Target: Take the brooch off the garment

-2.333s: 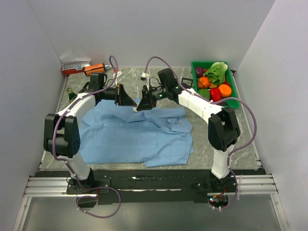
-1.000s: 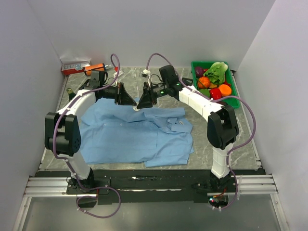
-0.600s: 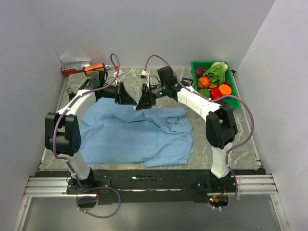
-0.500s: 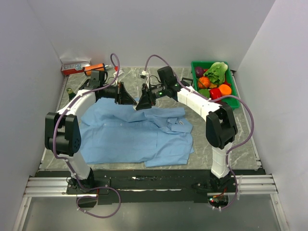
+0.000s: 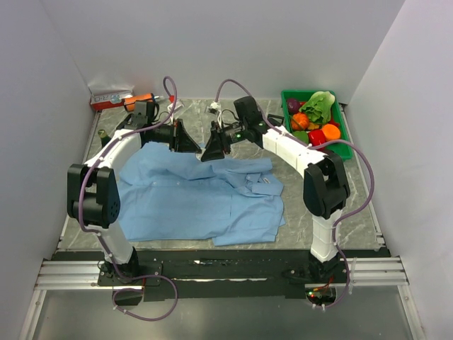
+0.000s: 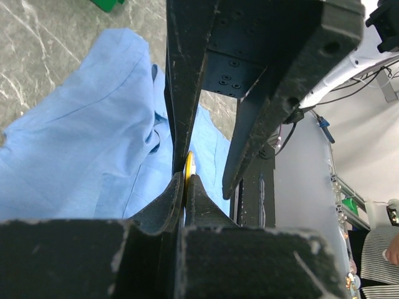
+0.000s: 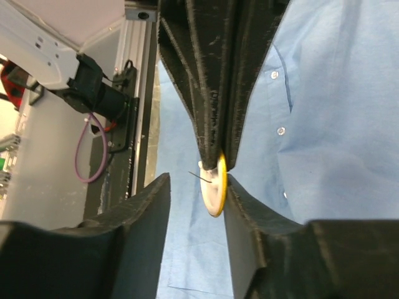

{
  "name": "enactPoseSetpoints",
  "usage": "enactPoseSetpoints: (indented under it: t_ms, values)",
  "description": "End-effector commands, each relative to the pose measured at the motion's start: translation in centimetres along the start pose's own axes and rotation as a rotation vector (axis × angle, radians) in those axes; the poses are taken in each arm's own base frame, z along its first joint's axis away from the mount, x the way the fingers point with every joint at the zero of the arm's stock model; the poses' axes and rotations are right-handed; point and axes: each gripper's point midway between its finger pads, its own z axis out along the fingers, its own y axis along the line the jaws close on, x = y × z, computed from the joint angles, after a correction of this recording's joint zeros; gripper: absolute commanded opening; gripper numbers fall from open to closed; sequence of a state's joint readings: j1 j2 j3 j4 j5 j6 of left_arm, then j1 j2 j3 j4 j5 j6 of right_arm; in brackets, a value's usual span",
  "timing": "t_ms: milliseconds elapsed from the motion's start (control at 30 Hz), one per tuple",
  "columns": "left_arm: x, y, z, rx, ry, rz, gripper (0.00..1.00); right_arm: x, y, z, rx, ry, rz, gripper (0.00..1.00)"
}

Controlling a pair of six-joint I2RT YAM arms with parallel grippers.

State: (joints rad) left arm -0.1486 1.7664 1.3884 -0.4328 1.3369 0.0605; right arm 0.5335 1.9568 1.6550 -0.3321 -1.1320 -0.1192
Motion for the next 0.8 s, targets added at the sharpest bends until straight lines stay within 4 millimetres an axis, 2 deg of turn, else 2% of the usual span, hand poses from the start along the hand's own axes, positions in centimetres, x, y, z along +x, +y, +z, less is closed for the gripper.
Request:
enactPoseSetpoints:
  t_ms: [0, 767]
  values:
    - [-1.20, -0.71, 0.03, 0.022, -0.005, 0.082, 0.01, -2.27, 0.90, -0.43, -0.044, -0.055, -0.037, 0.44]
    - [-1.23, -0.90, -0.01, 0.025, -0.006, 0.088, 0.01, -1.89, 0.20, 0.04, -0.024, -0.046, -0.033, 0.27]
